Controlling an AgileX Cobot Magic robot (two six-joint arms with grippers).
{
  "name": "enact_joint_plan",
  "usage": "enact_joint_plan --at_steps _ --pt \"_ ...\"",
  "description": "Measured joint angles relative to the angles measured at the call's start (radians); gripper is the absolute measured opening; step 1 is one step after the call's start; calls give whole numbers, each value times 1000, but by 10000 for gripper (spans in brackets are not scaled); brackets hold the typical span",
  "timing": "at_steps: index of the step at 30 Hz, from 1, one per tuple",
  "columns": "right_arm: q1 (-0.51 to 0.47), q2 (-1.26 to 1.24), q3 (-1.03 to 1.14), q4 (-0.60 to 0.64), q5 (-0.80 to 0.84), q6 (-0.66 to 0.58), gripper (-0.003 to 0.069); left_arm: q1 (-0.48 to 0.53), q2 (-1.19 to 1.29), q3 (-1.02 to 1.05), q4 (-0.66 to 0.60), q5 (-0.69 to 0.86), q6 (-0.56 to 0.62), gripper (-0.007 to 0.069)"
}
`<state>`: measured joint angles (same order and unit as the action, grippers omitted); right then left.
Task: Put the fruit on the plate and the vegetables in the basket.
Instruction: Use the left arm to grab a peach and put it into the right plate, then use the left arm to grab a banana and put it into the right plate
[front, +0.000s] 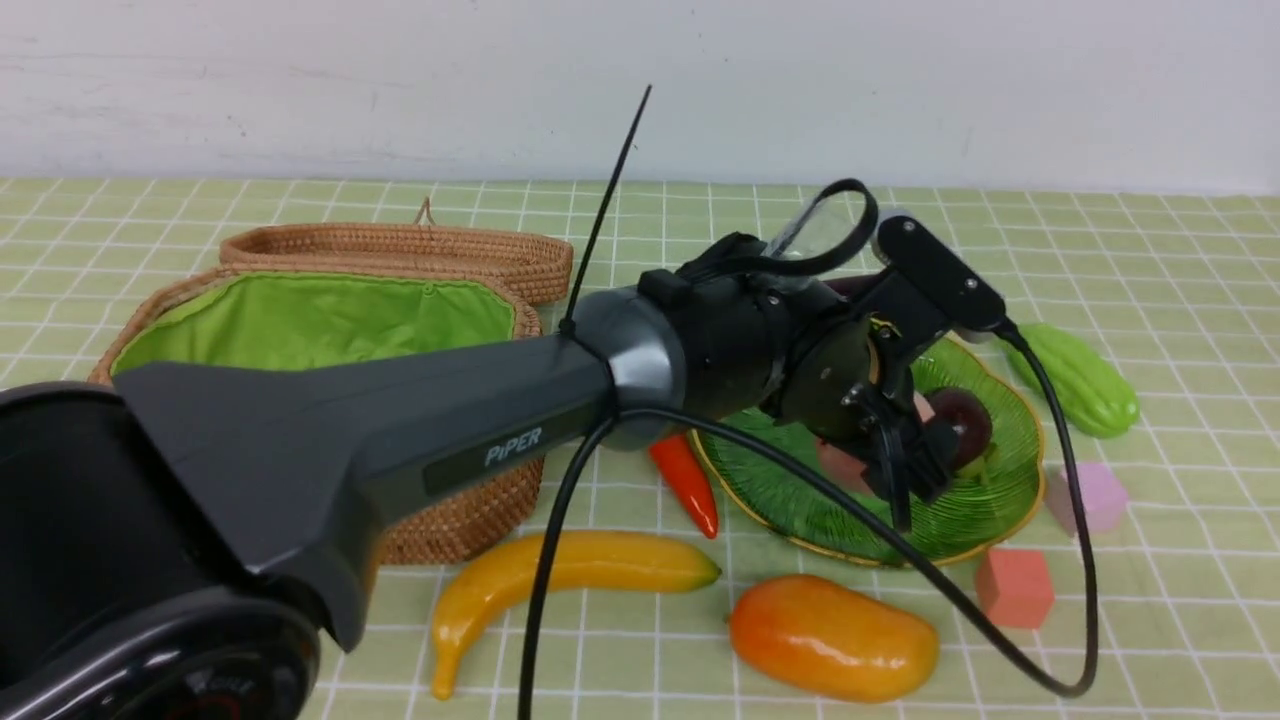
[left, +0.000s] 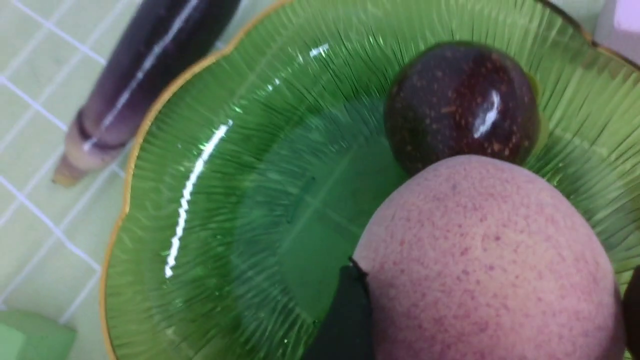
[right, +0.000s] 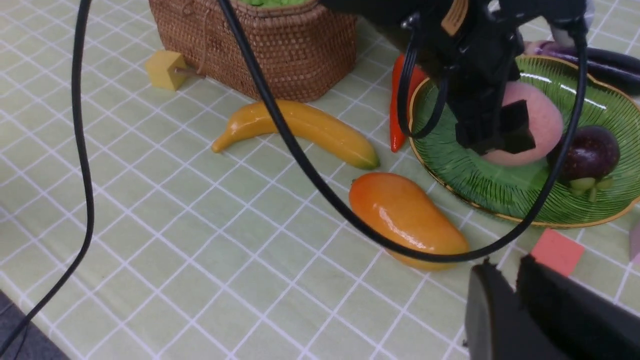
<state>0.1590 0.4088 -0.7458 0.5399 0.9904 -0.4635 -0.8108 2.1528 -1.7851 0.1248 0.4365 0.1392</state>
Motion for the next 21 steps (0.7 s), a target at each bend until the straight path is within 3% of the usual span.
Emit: enact_joint_plan --at_steps 13,17,21 --pt "0 0 0 0 0 0 87 0 -84 1 5 77 0 640" --pt "0 0 0 0 0 0 89 -1 -182 1 0 268 -43 483" --pt "0 0 0 0 0 0 91 -1 -294 0 4 502 -156 195"
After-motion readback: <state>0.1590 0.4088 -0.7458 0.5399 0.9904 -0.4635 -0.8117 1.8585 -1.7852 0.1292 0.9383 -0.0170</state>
